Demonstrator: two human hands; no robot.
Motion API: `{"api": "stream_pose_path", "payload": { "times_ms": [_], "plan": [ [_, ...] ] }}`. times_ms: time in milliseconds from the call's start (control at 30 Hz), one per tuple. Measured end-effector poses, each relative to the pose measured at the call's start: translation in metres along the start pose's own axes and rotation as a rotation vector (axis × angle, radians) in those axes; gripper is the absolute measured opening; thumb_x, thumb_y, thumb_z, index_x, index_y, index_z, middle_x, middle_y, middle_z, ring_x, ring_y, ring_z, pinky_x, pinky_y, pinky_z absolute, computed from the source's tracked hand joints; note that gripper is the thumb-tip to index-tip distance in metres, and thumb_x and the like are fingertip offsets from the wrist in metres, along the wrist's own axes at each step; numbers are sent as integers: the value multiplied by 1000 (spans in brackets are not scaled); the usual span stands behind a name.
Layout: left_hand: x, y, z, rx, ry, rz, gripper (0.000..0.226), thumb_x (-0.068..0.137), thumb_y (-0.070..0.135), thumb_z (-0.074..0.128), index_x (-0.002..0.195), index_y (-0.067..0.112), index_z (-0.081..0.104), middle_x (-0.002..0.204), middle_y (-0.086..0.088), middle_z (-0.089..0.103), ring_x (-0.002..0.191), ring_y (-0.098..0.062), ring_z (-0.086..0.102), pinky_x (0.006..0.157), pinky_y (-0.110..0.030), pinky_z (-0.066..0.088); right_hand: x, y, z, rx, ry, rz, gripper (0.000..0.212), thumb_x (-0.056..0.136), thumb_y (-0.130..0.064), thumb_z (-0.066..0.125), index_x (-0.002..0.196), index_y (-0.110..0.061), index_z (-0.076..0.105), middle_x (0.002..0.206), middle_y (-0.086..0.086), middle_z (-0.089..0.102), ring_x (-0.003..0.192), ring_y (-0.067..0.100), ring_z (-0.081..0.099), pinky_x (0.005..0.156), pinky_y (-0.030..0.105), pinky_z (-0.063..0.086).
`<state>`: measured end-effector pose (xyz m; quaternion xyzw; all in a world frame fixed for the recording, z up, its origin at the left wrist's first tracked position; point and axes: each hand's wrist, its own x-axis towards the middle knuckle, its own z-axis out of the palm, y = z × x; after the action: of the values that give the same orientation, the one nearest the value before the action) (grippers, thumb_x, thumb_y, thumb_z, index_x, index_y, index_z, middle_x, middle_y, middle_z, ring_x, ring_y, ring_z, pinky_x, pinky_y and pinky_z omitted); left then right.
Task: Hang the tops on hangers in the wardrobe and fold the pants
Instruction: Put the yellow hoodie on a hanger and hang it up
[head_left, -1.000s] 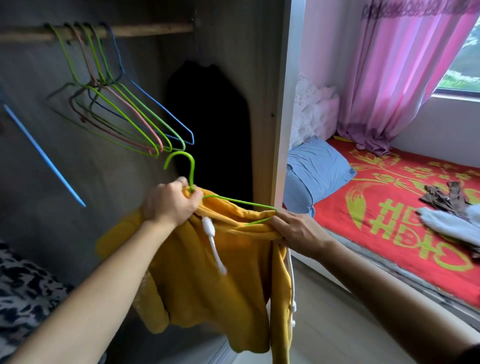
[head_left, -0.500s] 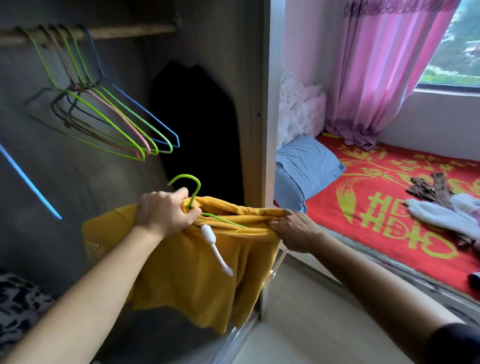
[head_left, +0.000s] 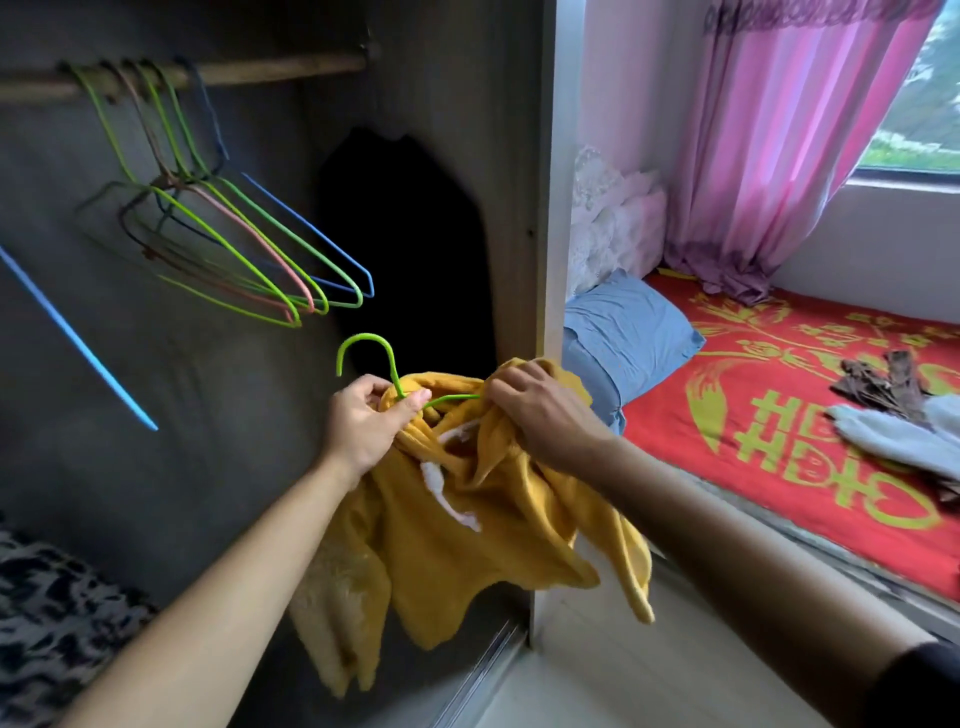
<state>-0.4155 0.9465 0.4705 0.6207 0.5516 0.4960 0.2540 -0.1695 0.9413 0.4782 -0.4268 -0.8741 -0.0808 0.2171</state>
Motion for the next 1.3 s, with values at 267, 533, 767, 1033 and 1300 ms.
{"api": "stream_pose_path", "payload": {
  "times_ms": [267, 533, 767, 1033, 1300],
  "plan": [
    [-7, -8, 16, -285, -148, -140, 41, 59, 46, 92, 88, 21, 75, 83, -3, 76, 74, -17, 74, 61, -27, 58, -6, 5, 6, 397, -216, 234, 40, 92, -59, 44, 126, -38, 42, 126, -6, 53, 121, 17, 41, 110, 45, 21],
    [8, 10, 15, -564, 103, -237, 22, 71, 33, 87, 80, 20, 72, 81, -1, 74, 72, -13, 70, 63, -26, 57, -26, 42, 9, -155, -289, 171, 26, 106, -41, 35, 106, -28, 57, 96, -2, 66, 99, 22, 59, 97, 40, 31],
    [1, 8, -8, 140, 38, -210, 25, 70, 41, 68, 77, 17, 65, 76, 2, 66, 71, -15, 62, 55, -24, 45, -20, 29, 2, 9, -33, 189, 20, 107, -27, 37, 87, -29, 40, 83, -7, 56, 81, 17, 52, 84, 39, 40],
    [27, 13, -43, 109, -343, -560, 58, 62, 66, 81, 90, 15, 77, 83, -5, 77, 82, -24, 73, 77, -35, 59, -5, -5, -12, 121, 157, 62, 26, 108, -23, 37, 117, -15, 60, 105, 2, 63, 99, 18, 54, 101, 35, 32],
    [24, 19, -21, 50, 278, -114, 15, 87, 33, 70, 74, 26, 66, 65, 15, 64, 60, -1, 59, 46, -8, 41, -15, 14, -3, -168, -6, 22, 26, 100, -30, 55, 126, -27, 57, 119, -1, 66, 120, 25, 52, 110, 46, 25]
  ]
}}
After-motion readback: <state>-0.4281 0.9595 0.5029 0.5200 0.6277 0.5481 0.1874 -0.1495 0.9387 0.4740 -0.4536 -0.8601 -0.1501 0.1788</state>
